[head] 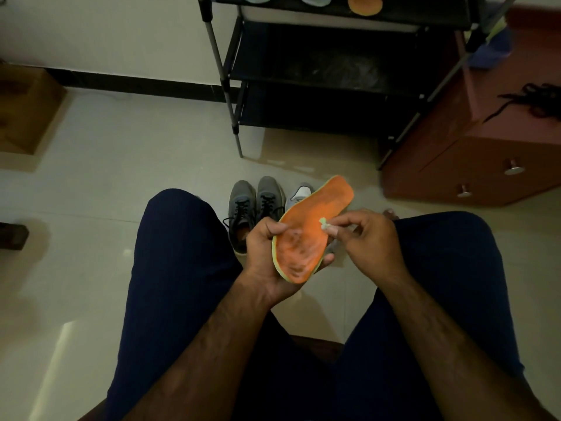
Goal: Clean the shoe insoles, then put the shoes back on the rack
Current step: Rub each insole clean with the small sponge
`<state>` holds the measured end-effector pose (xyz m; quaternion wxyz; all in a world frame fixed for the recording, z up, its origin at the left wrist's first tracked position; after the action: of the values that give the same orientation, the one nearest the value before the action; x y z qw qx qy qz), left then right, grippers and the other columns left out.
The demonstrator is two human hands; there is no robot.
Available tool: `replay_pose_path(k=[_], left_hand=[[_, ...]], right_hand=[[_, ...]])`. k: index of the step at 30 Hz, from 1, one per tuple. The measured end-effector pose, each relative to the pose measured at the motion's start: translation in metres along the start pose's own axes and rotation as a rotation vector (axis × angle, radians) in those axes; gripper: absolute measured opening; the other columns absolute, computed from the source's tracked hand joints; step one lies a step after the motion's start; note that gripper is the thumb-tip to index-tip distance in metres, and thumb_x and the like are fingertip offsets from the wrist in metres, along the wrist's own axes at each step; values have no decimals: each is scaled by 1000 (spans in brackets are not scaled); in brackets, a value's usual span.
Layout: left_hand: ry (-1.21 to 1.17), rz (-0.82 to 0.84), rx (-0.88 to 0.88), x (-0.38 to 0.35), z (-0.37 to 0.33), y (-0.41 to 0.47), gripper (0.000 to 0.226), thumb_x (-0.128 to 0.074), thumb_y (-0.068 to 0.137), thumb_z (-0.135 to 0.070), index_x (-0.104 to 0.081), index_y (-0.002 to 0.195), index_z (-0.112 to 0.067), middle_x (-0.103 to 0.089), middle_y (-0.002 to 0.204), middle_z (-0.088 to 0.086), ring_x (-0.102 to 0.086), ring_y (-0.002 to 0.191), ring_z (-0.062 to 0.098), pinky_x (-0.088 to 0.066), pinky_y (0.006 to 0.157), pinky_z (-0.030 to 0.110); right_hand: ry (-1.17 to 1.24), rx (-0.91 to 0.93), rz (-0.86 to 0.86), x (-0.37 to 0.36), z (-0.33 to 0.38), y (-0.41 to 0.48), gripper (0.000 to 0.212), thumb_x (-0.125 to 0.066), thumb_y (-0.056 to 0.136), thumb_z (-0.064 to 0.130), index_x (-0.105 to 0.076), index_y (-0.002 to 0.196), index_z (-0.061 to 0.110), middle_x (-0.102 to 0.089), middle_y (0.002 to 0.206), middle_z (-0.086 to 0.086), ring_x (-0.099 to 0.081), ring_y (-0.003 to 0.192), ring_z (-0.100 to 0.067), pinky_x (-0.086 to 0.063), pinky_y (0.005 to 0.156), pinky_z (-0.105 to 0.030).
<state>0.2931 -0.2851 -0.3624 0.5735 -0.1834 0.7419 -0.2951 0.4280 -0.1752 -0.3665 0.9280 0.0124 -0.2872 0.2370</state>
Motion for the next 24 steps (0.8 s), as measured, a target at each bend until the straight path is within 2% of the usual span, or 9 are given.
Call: replay_pose_path(k=[2, 4, 6, 9, 11, 13, 15, 19, 24], left_hand=[[-43, 7, -23, 2, 0, 3, 77, -49, 70, -26, -50, 143, 1, -53, 131, 26, -47, 118, 40, -29, 116, 51], [-70, 30, -36, 5, -2, 6, 88, -52, 66, -23, -43, 149, 6, -49, 136, 29, -44, 121, 41, -22, 120, 45], [-51, 37, -38, 4, -1, 7, 92, -52, 65, -23, -40, 150, 9, -49, 139, 30, -45, 123, 42, -23, 122, 45], [-54, 21, -53, -3, 0, 6, 80, -47, 66, -23, -49, 140, 8, -56, 126, 28, -54, 108, 40, -39, 108, 42], [-62, -17, -68, -3, 0, 4, 75, -44, 67, -23, -52, 137, 5, -57, 122, 26, -55, 102, 39, -43, 101, 41], [-43, -31, -72, -1, 0, 4, 80, -42, 71, -23, -47, 144, 9, -54, 128, 27, -50, 115, 40, -33, 116, 40], [-26, -18, -54, 1, 1, 5, 85, -42, 72, -24, -38, 150, 11, -48, 135, 28, -42, 123, 39, -19, 124, 42], [-38, 3, -64, 1, 4, 7, 94, -49, 67, -23, -33, 154, 8, -44, 136, 25, -39, 123, 37, -18, 124, 43], [-43, 12, -48, 2, 5, 5, 90, -46, 69, -25, -36, 151, 11, -47, 138, 28, -43, 125, 39, -19, 126, 46]], right_hand=[[-48, 9, -11, -1, 0, 2, 9, -84, 84, 22, -82, 87, 30, -72, 87, 16, -65, 82, 0, -50, 73, -24], [-46, 42, 97, -9, 6, -7, 7, -85, 84, 21, -83, 88, 27, -71, 87, 14, -63, 76, -3, -47, 69, -20], [-26, 63, 172, -13, 11, -13, 7, -85, 83, 21, -83, 88, 25, -72, 85, 12, -63, 74, -5, -48, 68, -20], [-8, 18, 28, -3, 7, 0, 7, -85, 83, 22, -83, 84, 28, -73, 84, 14, -67, 79, -5, -55, 74, -29], [-36, 24, -6, -2, 8, 3, 6, -85, 83, 22, -82, 85, 28, -72, 84, 18, -67, 82, -2, -54, 76, -28], [-64, 76, 108, -11, 13, -6, 5, -84, 84, 23, -83, 88, 27, -72, 87, 16, -66, 81, -4, -52, 73, -25], [-70, 103, 182, -18, 15, -15, 5, -83, 84, 24, -82, 88, 27, -71, 88, 14, -65, 80, -5, -53, 73, -28], [-62, 19, -14, -7, 10, 1, 4, -84, 83, 27, -82, 85, 29, -71, 84, 20, -66, 83, -2, -57, 80, -36], [-52, 66, 146, -17, 18, -13, 6, -85, 83, 24, -82, 84, 29, -73, 84, 16, -68, 79, -5, -59, 75, -39]])
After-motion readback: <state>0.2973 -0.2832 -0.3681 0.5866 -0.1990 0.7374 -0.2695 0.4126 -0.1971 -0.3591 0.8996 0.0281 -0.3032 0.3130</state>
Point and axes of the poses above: each hand's wrist, its own y-axis towards the middle knuckle, its own x-axis out of the back of the hand, z = x × y, the point moved 3 cm from there along y, towards the middle knuckle
